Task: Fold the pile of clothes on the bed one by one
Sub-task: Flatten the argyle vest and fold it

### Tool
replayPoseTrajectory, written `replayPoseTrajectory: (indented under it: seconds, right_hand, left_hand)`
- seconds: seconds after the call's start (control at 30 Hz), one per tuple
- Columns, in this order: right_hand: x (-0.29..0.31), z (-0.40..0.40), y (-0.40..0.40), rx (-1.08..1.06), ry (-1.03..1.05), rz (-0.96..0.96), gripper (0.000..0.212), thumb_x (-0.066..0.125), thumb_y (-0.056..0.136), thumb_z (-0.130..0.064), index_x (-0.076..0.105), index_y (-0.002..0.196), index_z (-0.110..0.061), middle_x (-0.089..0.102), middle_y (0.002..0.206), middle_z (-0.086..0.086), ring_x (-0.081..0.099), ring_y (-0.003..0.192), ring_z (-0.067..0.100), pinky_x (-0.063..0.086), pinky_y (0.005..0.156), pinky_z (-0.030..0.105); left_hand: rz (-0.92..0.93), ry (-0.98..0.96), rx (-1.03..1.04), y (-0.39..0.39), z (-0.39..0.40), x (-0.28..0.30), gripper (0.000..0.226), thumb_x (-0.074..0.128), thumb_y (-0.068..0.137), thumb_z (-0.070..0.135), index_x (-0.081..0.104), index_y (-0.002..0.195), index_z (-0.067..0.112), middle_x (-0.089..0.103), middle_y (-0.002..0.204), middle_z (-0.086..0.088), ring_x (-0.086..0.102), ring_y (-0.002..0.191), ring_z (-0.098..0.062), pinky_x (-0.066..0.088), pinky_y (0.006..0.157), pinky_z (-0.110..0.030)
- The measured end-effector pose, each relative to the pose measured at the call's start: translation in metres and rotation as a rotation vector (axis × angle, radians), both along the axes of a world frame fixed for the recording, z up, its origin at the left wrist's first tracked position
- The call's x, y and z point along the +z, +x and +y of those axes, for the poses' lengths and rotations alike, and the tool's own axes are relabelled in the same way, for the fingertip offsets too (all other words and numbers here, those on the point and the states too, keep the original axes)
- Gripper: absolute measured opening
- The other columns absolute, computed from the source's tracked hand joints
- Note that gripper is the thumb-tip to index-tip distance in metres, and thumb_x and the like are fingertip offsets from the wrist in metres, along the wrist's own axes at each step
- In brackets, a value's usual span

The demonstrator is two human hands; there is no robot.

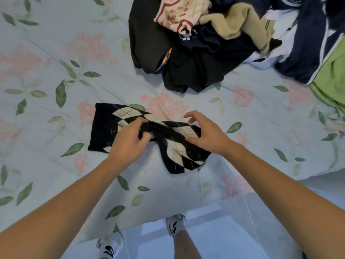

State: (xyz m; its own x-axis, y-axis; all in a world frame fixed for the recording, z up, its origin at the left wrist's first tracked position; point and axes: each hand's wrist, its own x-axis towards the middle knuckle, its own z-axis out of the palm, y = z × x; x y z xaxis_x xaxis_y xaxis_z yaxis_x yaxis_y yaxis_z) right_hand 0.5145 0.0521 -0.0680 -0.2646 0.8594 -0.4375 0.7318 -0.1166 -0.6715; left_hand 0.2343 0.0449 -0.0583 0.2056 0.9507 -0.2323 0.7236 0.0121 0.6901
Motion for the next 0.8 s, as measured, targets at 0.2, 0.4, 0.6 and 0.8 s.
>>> replayPoseTrajectory:
  seconds: [0.2,0.4,0.6,0.8]
  right_hand:
    - [0.001,-0.023,-0.02,0.017,0.237,-0.105,0.044,0.077,0.089,-0.03,0.058,0.129,-0.028,0.045,0.126,-0.005,0.044,0.116,0.017,0.047,0.1,0.045]
    - [-0.014,-0.075,-0.051,0.042,0.069,-0.15,0.085,0.079,0.067,-0.076,0.053,0.131,-0.026,0.048,0.125,-0.008,0.046,0.116,0.017,0.047,0.094,0.037]
    - [-0.05,-0.129,-0.047,0.16,0.255,-0.39,0.105,0.093,0.069,-0.047,0.04,0.155,-0.022,0.036,0.16,0.012,0.039,0.144,0.038,0.04,0.115,0.055]
    - [-0.038,-0.109,-0.037,-0.201,0.335,-0.039,0.021,0.069,0.093,-0.01,0.069,0.113,-0.015,0.064,0.108,-0.002,0.059,0.093,0.019,0.053,0.079,0.044]
  left_hand:
    - [0.02,-0.003,-0.074,-0.022,0.006,0.026,0.011,0.054,0.1,0.023,0.059,0.109,0.019,0.064,0.087,0.007,0.06,0.076,-0.011,0.051,0.067,-0.04]
    - [0.222,0.028,-0.235,-0.02,-0.01,0.021,0.013,0.06,0.083,0.015,0.048,0.086,0.018,0.05,0.08,0.004,0.044,0.071,-0.016,0.032,0.056,-0.03]
    - [0.392,0.111,-0.417,-0.033,-0.036,-0.017,0.037,0.074,0.08,0.018,0.053,0.111,0.021,0.05,0.104,0.002,0.046,0.09,-0.019,0.034,0.071,-0.032]
    - [0.284,0.089,-0.349,-0.034,-0.041,-0.016,0.032,0.055,0.097,0.043,0.064,0.116,0.019,0.055,0.101,0.005,0.055,0.092,-0.02,0.05,0.075,-0.04]
